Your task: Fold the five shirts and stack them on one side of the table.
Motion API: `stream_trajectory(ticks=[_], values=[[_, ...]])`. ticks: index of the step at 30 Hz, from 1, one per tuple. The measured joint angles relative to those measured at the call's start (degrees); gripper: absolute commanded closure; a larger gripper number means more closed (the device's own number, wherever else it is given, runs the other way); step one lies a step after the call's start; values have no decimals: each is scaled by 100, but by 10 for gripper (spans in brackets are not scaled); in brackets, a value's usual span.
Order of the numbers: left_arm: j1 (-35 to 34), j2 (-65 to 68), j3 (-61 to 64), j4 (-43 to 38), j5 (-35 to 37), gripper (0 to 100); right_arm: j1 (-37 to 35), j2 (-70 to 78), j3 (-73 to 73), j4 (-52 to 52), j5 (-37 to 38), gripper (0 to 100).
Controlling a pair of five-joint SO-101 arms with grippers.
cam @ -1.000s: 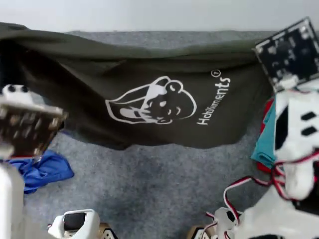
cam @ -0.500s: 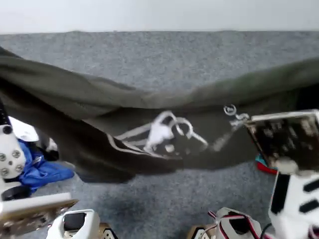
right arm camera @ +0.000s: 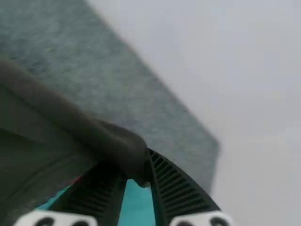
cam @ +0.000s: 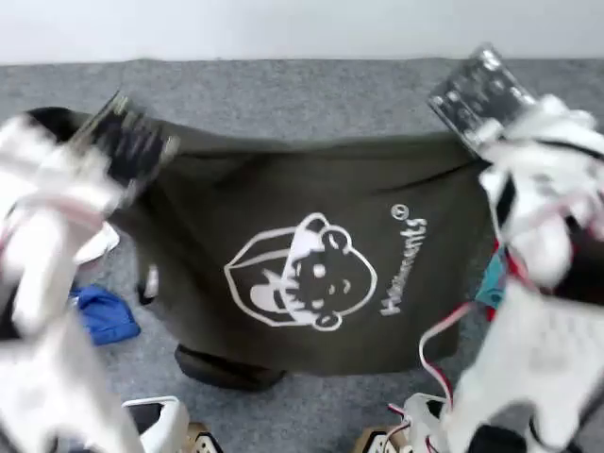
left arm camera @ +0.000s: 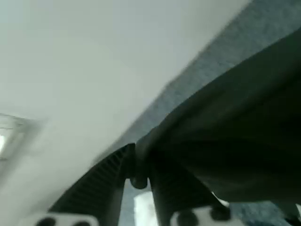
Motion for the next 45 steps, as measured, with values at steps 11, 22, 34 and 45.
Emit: stream_trajectory(ticks=[11, 22, 34, 45], values=[[396, 2303, 985, -2796, 1020, 985, -211, 1758, 1284, -3033, -316, 988], [668, 3754, 299, -5020, 1090, 985, -202, 2954, 1292, -5679, -316, 988], [791, 4668, -1468, -3675, 1081, 985, -70, 3464, 1292, -6013, -281, 988], [879, 4668, -1495, -580, 1081, 985, 53, 3516, 1292, -3763, 158, 988]])
